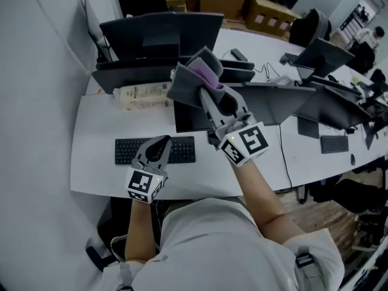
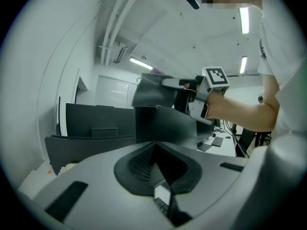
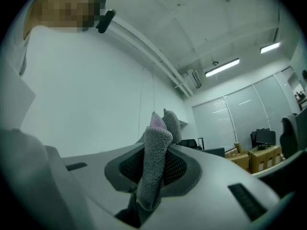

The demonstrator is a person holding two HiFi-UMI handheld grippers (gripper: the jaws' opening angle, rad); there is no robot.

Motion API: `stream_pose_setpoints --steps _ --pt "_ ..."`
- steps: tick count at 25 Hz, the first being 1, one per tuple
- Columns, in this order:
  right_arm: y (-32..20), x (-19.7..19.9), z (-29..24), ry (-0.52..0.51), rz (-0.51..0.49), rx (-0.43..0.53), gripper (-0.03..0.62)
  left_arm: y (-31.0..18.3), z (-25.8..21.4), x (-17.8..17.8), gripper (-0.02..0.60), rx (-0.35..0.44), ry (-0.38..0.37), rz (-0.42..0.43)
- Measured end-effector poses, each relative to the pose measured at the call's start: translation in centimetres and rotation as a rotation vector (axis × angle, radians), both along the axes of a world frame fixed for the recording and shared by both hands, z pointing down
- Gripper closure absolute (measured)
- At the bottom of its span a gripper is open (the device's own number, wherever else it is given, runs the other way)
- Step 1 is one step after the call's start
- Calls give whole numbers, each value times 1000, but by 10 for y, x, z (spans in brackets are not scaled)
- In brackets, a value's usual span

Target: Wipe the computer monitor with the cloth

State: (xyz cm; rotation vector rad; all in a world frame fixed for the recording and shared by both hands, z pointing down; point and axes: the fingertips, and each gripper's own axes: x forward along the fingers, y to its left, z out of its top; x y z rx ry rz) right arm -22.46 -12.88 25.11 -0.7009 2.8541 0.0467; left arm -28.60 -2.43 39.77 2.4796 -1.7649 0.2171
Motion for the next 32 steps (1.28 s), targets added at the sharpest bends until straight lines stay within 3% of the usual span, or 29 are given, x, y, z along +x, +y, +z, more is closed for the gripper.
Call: stream_pose_setpoints --steps 8,19,24,32 --pt "-18 -14 4 59 109 13 523 -9 4 -11 580 15 15 56" --pt "-46 -3 38 269 321 45 520 -30 17 -8 580 7 30 143" --pt "-55 15 40 350 383 71 520 -36 20 7 580 -5 26 166" --pt "-72 55 43 395 413 46 520 -45 23 42 580 -23 14 172"
